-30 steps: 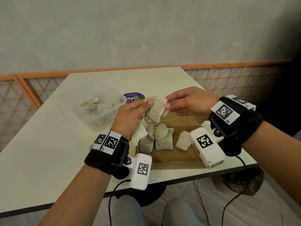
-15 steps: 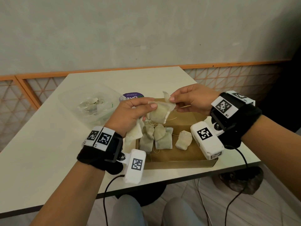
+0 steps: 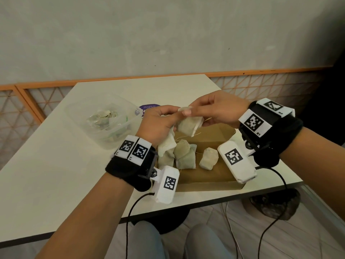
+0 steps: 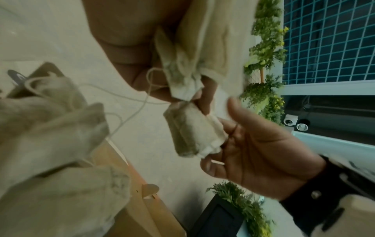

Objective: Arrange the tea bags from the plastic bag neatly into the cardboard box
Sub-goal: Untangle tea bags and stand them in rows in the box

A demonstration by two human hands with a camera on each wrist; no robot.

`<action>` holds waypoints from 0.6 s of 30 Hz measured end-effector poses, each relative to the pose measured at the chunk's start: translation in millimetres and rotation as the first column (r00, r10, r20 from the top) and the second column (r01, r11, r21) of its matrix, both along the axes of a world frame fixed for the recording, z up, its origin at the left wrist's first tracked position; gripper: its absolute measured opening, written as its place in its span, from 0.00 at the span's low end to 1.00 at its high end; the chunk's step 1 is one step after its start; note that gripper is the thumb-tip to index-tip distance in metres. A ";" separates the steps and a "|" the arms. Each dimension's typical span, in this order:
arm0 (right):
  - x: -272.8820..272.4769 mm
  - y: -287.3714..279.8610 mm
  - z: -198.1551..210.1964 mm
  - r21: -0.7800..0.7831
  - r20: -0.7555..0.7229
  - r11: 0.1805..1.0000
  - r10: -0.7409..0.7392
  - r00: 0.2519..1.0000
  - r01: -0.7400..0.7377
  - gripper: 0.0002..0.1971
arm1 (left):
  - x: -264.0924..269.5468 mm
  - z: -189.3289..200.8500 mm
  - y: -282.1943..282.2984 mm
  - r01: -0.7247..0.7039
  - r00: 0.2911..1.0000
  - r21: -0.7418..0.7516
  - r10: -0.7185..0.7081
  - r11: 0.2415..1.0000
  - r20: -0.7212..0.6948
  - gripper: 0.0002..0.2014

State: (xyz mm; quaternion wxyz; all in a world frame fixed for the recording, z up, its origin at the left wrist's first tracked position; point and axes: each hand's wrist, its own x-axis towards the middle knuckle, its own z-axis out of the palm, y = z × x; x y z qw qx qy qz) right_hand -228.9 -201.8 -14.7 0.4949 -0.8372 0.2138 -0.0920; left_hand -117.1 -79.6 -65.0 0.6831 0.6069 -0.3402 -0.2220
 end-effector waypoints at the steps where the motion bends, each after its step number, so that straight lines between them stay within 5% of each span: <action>1: -0.7 -1.8 -0.4 -0.063 0.008 0.997 -0.038 0.999 0.038 0.12 | -1.5 -0.2 -3.2 -0.005 1.000 0.017 0.005 1.000 0.029 0.02; 6: -19.3 -27.4 -5.2 -0.337 -0.107 0.934 -0.167 0.980 0.122 0.05 | -7.1 3.5 -22.6 -0.041 0.958 0.269 -0.039 0.962 0.284 0.04; 10: -37.2 -43.1 -6.9 -0.417 -0.163 0.899 -0.223 0.961 0.138 0.07 | -30.2 17.1 -42.1 -0.074 0.680 0.658 -0.445 0.750 0.583 0.07; 14: -51.5 -51.1 -6.4 -0.433 -0.165 0.891 -0.226 0.960 0.135 0.07 | -48.7 19.3 -62.1 -0.083 0.549 0.778 -0.622 0.623 0.557 0.16; 18: -62.3 -56.7 -7.9 -0.412 -0.179 0.905 -0.196 0.964 0.107 0.06 | -56.3 21.1 -70.6 -0.055 0.461 0.785 -0.682 0.617 0.568 0.20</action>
